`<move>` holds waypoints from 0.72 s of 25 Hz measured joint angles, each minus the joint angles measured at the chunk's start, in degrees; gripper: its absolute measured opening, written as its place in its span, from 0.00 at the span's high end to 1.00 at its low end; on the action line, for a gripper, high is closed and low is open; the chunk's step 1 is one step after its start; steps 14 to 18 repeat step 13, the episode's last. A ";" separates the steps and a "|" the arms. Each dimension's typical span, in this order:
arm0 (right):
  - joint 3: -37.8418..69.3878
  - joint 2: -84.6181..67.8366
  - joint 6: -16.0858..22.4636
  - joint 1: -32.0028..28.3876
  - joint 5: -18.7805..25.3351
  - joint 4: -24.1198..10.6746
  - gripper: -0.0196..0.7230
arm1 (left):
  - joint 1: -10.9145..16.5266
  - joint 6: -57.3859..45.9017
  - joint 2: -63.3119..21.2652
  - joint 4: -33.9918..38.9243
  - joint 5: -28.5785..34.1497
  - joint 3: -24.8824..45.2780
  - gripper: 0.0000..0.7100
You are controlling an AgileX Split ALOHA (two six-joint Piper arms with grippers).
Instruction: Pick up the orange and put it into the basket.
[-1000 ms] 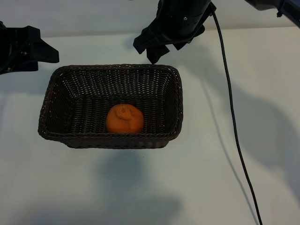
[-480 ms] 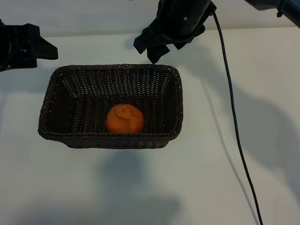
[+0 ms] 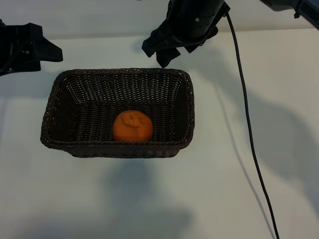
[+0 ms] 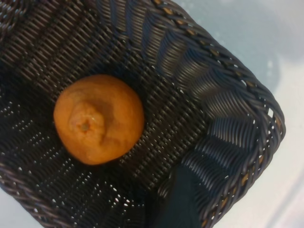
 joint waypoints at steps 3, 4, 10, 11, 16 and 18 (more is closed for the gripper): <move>0.00 0.00 0.00 0.00 0.00 0.00 0.17 | 0.00 0.00 0.00 0.00 0.00 0.00 0.17; 0.00 0.00 0.00 0.00 0.00 0.00 0.17 | 0.00 0.00 0.00 0.00 0.00 0.00 0.17; 0.00 0.00 0.12 0.00 0.00 0.05 0.17 | 0.00 0.00 0.00 0.00 0.00 0.00 0.17; 0.00 0.00 0.28 0.00 0.00 0.12 0.17 | 0.00 0.00 0.00 0.00 0.00 0.00 0.17; 0.00 0.00 0.86 0.00 0.00 0.22 0.17 | 0.00 0.00 0.00 -0.05 0.00 0.00 0.17; 0.00 0.00 0.86 0.00 0.00 0.22 0.17 | 0.00 0.00 0.00 -0.05 0.00 0.00 0.17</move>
